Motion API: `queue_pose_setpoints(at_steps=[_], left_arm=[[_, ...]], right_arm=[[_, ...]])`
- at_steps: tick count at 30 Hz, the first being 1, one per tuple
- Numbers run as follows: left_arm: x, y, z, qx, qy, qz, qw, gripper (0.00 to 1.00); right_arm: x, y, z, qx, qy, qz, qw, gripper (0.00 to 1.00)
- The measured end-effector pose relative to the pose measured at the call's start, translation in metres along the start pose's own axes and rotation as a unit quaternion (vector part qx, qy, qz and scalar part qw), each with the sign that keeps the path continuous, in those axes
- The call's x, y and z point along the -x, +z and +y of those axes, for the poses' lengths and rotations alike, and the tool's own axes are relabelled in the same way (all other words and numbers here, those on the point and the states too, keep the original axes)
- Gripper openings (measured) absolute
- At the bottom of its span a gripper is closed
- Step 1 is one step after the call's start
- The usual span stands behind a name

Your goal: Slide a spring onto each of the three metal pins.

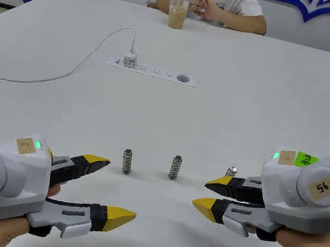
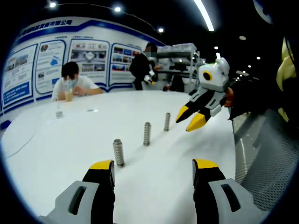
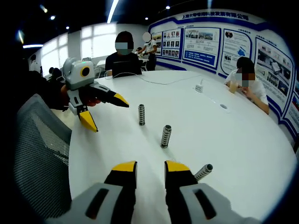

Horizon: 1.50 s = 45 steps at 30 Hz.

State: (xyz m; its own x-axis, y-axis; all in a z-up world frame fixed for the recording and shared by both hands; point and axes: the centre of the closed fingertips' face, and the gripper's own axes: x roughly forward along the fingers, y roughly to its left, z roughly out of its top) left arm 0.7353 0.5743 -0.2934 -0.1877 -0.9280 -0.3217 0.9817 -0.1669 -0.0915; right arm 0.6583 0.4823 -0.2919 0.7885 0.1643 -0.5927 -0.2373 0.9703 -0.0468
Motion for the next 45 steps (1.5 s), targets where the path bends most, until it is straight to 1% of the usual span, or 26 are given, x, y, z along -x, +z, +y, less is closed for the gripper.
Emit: queue_pose_setpoints(at_steps=[7,13,19,23,30,34,40,45], left_arm=[[-0.001,0.000,0.000,0.001,-0.001,0.001,1.0000,0.69],[-0.001,-0.002,0.000,0.002,0.000,0.003,1.0000,0.69],[-0.001,-0.004,0.001,0.004,0.002,0.005,1.0000,0.70],[0.000,-0.004,0.001,0.004,0.002,0.006,1.0000,0.70],[0.001,-0.005,0.005,0.005,0.005,0.006,1.0000,0.70],[0.001,-0.005,0.005,0.005,0.005,0.006,1.0000,0.70],[0.002,-0.006,0.005,0.006,0.006,0.006,0.9999,0.71],[0.002,-0.005,0.006,0.007,0.009,0.005,0.9999,0.71]], right_arm=[[0.010,-0.007,-0.009,-0.005,-0.012,-0.002,0.9999,0.26],[0.017,-0.012,-0.014,-0.006,-0.016,-0.002,0.9998,0.30],[0.025,-0.020,-0.022,-0.018,-0.024,-0.003,0.9995,0.33],[0.028,-0.021,-0.024,-0.020,-0.029,-0.006,0.9994,0.35],[0.034,-0.026,-0.030,-0.022,-0.038,-0.011,0.9990,0.42],[0.036,-0.027,-0.033,-0.025,-0.043,-0.014,0.9986,0.46],[0.038,-0.027,-0.034,-0.033,-0.046,-0.021,0.9982,0.52],[0.040,-0.028,-0.036,-0.039,-0.050,-0.025,0.9977,0.54]])
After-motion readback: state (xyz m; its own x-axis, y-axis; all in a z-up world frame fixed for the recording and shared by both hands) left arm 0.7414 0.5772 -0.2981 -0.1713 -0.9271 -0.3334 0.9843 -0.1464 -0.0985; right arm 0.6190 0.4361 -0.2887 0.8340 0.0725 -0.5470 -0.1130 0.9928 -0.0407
